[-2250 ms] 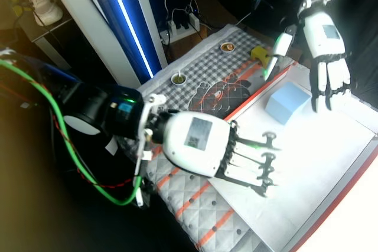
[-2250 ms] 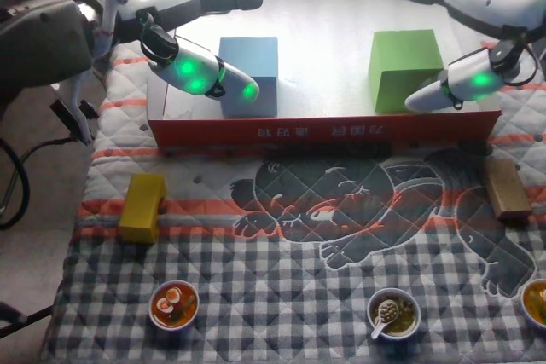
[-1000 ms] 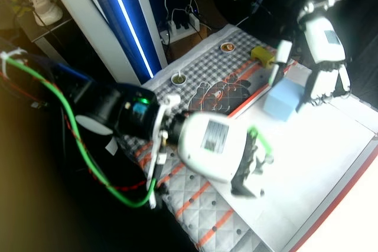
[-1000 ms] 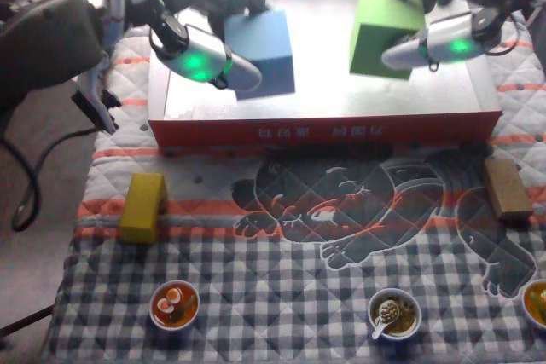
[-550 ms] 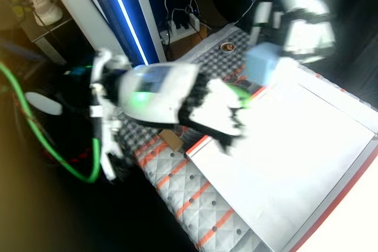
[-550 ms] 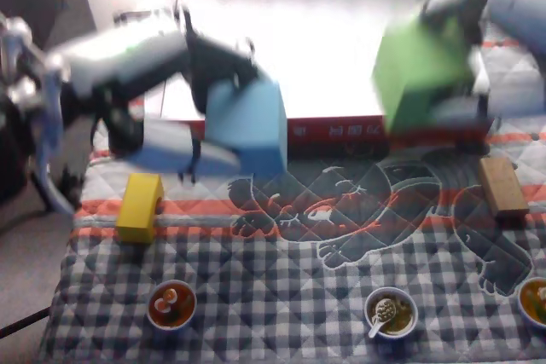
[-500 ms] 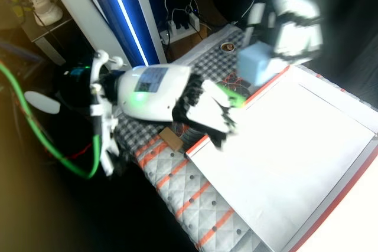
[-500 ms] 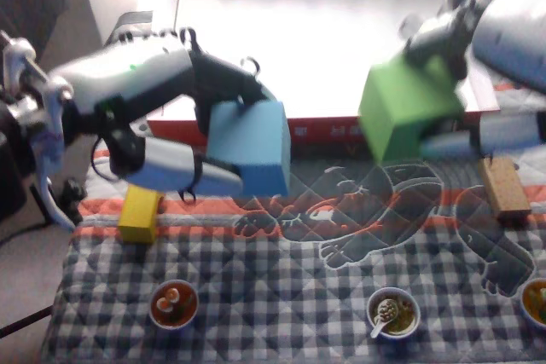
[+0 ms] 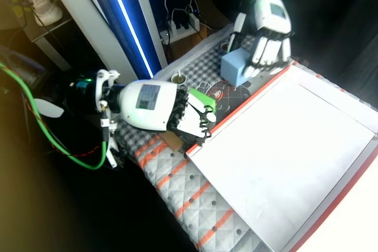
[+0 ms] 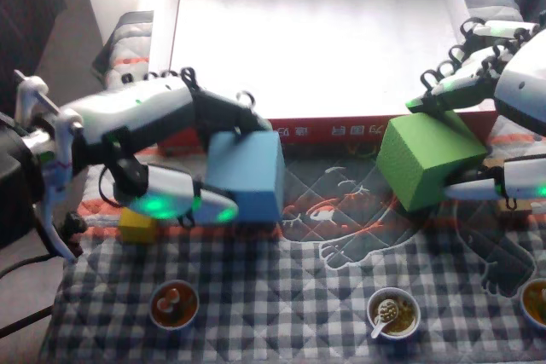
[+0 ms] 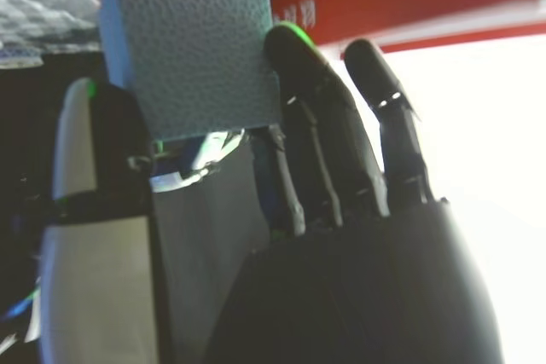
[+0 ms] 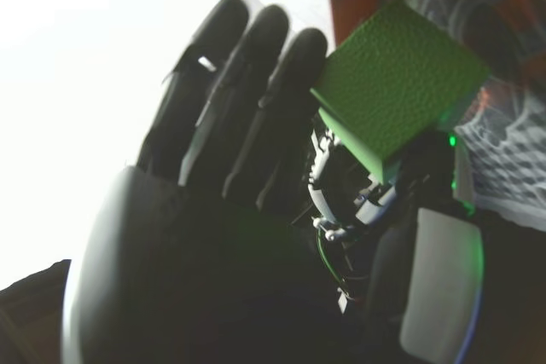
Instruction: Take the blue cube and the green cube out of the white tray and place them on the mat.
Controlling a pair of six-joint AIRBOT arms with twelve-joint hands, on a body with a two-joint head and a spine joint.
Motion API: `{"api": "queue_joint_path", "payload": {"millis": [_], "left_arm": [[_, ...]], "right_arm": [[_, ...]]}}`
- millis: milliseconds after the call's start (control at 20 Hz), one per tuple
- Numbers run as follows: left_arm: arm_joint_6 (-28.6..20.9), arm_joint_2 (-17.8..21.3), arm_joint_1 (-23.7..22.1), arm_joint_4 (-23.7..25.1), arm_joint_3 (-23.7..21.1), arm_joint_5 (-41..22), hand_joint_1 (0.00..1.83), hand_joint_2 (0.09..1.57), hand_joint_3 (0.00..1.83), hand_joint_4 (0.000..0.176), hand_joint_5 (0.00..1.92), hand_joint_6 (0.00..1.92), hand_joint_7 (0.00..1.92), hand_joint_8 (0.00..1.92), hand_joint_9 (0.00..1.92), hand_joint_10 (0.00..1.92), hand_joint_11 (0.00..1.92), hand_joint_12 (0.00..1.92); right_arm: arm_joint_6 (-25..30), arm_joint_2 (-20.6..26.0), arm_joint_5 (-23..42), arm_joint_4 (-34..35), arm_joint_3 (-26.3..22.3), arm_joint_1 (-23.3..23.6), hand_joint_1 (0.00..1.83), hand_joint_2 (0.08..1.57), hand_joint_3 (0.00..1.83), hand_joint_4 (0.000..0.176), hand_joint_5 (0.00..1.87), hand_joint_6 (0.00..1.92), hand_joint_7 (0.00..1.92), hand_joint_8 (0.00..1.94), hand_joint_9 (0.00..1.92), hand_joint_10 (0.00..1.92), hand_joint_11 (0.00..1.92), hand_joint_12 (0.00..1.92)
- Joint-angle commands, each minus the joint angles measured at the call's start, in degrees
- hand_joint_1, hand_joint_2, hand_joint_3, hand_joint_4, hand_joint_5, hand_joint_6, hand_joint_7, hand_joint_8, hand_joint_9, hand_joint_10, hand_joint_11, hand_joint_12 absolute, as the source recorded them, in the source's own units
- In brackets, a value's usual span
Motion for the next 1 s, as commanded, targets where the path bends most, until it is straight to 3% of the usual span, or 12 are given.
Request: {"api": "queue_joint_path", "payload": {"millis": [0, 50, 150, 250, 300, 400, 550, 600, 650, 800, 850, 950], "left_arm": [[-0.3, 0.0, -0.3, -0.2, 0.2, -6.3, 0.94, 0.96, 0.00, 0.114, 0.42, 0.00, 0.55, 0.24, 0.42, 0.70, 0.01, 1.28], [-0.3, 0.0, -0.2, -0.5, 0.2, -6.5, 0.90, 0.99, 0.00, 0.122, 0.38, 0.00, 0.54, 0.17, 0.38, 0.75, 0.01, 1.32], [-0.3, 0.2, 0.1, -1.3, 0.1, -7.6, 0.88, 1.00, 0.00, 0.126, 0.35, 0.00, 0.51, 0.10, 0.34, 0.71, 0.00, 1.31], [-0.3, 0.9, 0.7, -2.3, -0.5, -9.9, 0.87, 0.97, 0.00, 0.141, 0.31, 0.00, 0.49, 0.04, 0.32, 0.68, 0.00, 1.29], [-1.0, 1.9, 1.3, -2.7, -1.4, -12.7, 0.87, 0.94, 0.00, 0.115, 0.33, 0.00, 0.48, 0.01, 0.30, 0.67, 0.00, 1.37], [-4.2, 3.4, 2.4, -1.9, -2.5, -16.9, 0.85, 0.91, 0.00, 0.141, 0.30, 0.00, 0.41, 0.00, 0.25, 0.56, 0.00, 1.25], [-22.4, 5.7, 5.7, 0.6, -2.0, -28.4, 0.70, 0.91, 0.00, 0.140, 0.18, 0.00, 0.29, 0.00, 0.19, 0.10, 0.00, 0.16], [-29.3, 5.6, 7.4, 0.7, -0.9, -32.9, 0.73, 0.96, 0.00, 0.125, 0.17, 0.00, 0.25, 0.00, 0.17, 0.04, 0.00, 0.14], [-40.4, 4.9, 11.0, 0.1, 0.9, -40.7, 0.82, 0.93, 0.00, 0.141, 0.18, 0.01, 0.29, 0.00, 0.27, 0.01, 0.00, 0.66], [-50.6, 4.4, 16.8, -2.2, 1.3, -54.1, 0.83, 0.96, 0.01, 0.122, 0.13, 0.00, 0.27, 0.00, 0.26, 0.00, 0.00, 0.58], [-51.0, 4.9, 18.0, -2.8, 0.4, -58.5, 0.80, 0.88, 0.00, 0.144, 0.19, 0.00, 0.31, 0.00, 0.35, 0.01, 0.06, 0.66], [-51.2, 5.2, 19.2, -3.7, -0.8, -67.4, 0.85, 0.86, 0.01, 0.113, 0.09, 0.00, 0.33, 0.00, 0.40, 0.00, 0.04, 0.78]], "right_arm": [[0.3, 0.3, 8.0, 0.7, -0.5, 0.3, 0.69, 0.96, 0.00, 0.011, 0.42, 0.00, 0.37, 0.00, 0.37, 0.00, 0.01, 1.02], [0.3, 0.5, 8.5, 0.8, -0.8, 0.1, 0.67, 0.92, 0.00, 0.050, 0.24, 0.00, 0.19, 0.01, 0.20, 0.01, 0.00, 0.72], [0.3, 1.6, 10.4, 0.8, -2.0, -1.0, 0.69, 0.86, 0.00, 0.081, 0.07, 0.01, 0.02, 0.00, 0.02, 0.00, 0.00, 0.16], [0.4, 3.1, 12.9, 1.3, -3.1, -2.3, 0.70, 0.85, 0.00, 0.113, 0.00, 0.00, 0.00, 0.00, 0.00, 0.00, 0.00, 0.01], [1.4, 4.1, 15.6, 1.8, -3.5, -3.4, 0.65, 0.87, 0.01, 0.120, 0.00, 0.00, 0.00, 0.00, 0.00, 0.00, 0.00, 0.00], [3.1, 4.9, 19.0, 2.8, -3.5, -4.8, 0.65, 0.87, 0.01, 0.119, 0.00, 0.00, 0.00, 0.00, 0.00, 0.00, 0.00, 0.00], [4.2, 6.1, 28.5, 8.5, -3.5, -8.2, 0.60, 0.87, 0.01, 0.043, 0.00, 0.00, 0.00, 0.00, 0.00, 0.00, 0.00, 0.00], [4.2, 6.1, 32.3, 11.4, -3.6, -9.4, 0.61, 0.86, 0.00, 0.068, 0.00, 0.00, 0.00, 0.00, 0.00, 0.00, 0.00, 0.00], [4.8, 5.6, 37.2, 14.5, -3.7, -11.2, 0.73, 0.89, 0.01, 0.049, 0.03, 0.01, 0.00, 0.00, 0.00, 0.00, 0.00, 0.00], [7.1, 4.8, 46.5, 16.4, -4.1, -13.2, 0.66, 0.90, 0.00, 0.063, 0.05, 0.00, 0.11, 0.01, 0.13, 0.02, 0.05, 0.02], [7.1, 5.0, 49.2, 16.4, -4.4, -13.2, 0.59, 0.89, 0.00, 0.114, 0.10, 0.01, 0.22, 0.01, 0.25, 0.02, 0.16, 0.07], [7.1, 5.4, 54.1, 16.1, -4.7, -13.3, 0.45, 1.01, 0.03, 0.055, 0.05, 0.00, 0.22, 0.00, 0.23, 0.00, 0.17, 0.08]]}}
